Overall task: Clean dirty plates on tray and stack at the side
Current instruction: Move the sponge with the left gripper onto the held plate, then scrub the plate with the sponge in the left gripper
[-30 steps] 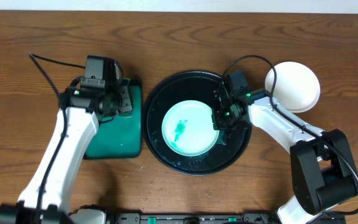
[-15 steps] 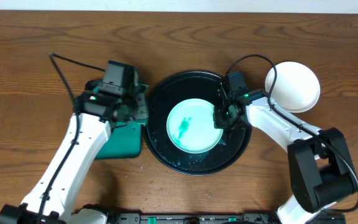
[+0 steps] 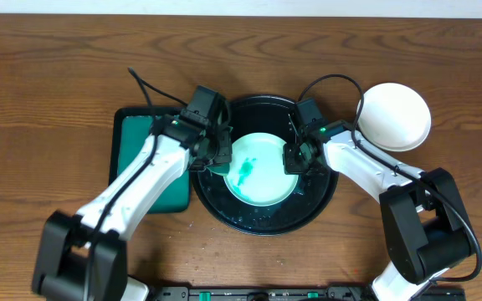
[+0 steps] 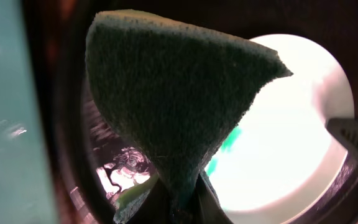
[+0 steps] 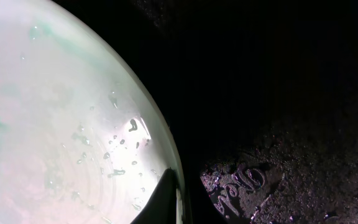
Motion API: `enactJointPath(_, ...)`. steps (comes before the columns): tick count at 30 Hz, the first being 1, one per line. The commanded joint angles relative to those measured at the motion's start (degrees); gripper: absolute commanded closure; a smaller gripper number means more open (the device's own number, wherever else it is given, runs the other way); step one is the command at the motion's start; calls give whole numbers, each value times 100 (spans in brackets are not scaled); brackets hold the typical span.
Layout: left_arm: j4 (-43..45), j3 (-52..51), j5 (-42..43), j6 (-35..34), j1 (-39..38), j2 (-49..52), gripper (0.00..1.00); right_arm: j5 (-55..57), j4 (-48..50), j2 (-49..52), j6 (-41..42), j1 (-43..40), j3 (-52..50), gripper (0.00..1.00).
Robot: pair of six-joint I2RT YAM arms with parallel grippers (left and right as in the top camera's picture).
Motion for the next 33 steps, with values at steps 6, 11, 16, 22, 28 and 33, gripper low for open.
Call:
enactJointPath(6,680,-20,1329,-409,-149,780,93,-229,85,317,74,236,-39,99)
enactJointPath(11,909,-20,1209,-916,-459,1012,93,-229,92,317,74,236,-39,99)
enactJointPath(16,835,-22,789,-1532,-614,1331,93,-236,70,317,76,238,-39,99)
enactJointPath(22,826,-20,1193,-1637,-636,1864,93,-249,39,317,74,236,-39,99)
enactJointPath(28,284,-9,697,-1484,-605,1982,93,-251,13,317,74,236,-39,99)
enactJointPath(33,-728,103,-682,-1655,-492,1803,93,-249,-22,317,72,236,-39,99)
